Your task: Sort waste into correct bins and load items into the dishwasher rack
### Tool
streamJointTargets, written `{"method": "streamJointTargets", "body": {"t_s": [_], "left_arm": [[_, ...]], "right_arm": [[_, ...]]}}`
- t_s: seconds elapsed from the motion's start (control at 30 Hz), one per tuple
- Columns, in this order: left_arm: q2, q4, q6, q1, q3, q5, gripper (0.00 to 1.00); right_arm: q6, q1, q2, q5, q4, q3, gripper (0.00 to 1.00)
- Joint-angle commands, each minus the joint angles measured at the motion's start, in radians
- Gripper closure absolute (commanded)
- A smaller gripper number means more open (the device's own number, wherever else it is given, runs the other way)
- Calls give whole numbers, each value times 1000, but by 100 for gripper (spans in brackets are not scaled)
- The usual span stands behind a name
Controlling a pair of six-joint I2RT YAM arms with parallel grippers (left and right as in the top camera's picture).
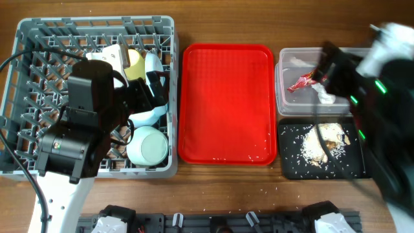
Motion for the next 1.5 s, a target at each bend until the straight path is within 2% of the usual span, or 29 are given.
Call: {"method": "streamJointTargets", "body": {"t_s": [0.0, 0.2, 0.3, 0.4, 0.47, 0.53, 0.57, 0.7, 0.8, 0.97, 1.07, 1.17, 1.47], "left_arm": [[3, -1, -5, -5, 0, 12, 0], [3, -1, -5, -5, 0, 12, 0], [3, -1, -5, -5, 0, 12, 0], [3, -1, -5, -5, 0, 12, 0], [3, -1, -5, -5, 0, 12, 0], [3, -1, -5, -5, 0, 12, 0], [3, -1, -5, -5, 0, 12, 0], [3, -1, -5, -5, 0, 12, 0], [3, -1, -5, -5, 0, 12, 0], [3, -1, -5, -5, 0, 12, 0], [3, -1, -5, -5, 0, 12, 0], [3, -1, -5, -5, 0, 12, 0], [3, -1, -5, -5, 0, 12, 0]], "right_arm": [[-11, 0, -144, 13, -6, 4, 0], [-12, -3, -362, 68, -13, -63, 0], [-9, -31, -479, 11, 9, -206, 0], [-8, -116, -640, -92, 129, -433, 0], [-6, -204, -787, -198, 318, -658, 0], [22, -247, -865, -251, 473, -805, 0], [56, -265, -919, -281, 636, -941, 0], [103, -265, -961, -326, 999, -1212, 0], [103, -264, -974, -360, 1147, -1359, 0], [103, -264, -988, -399, 1162, -1489, 0], [81, -259, -989, -396, 1038, -1502, 0], [121, -259, -989, -397, 861, -1501, 0], [122, -259, -988, -400, 872, -1501, 0]]}}
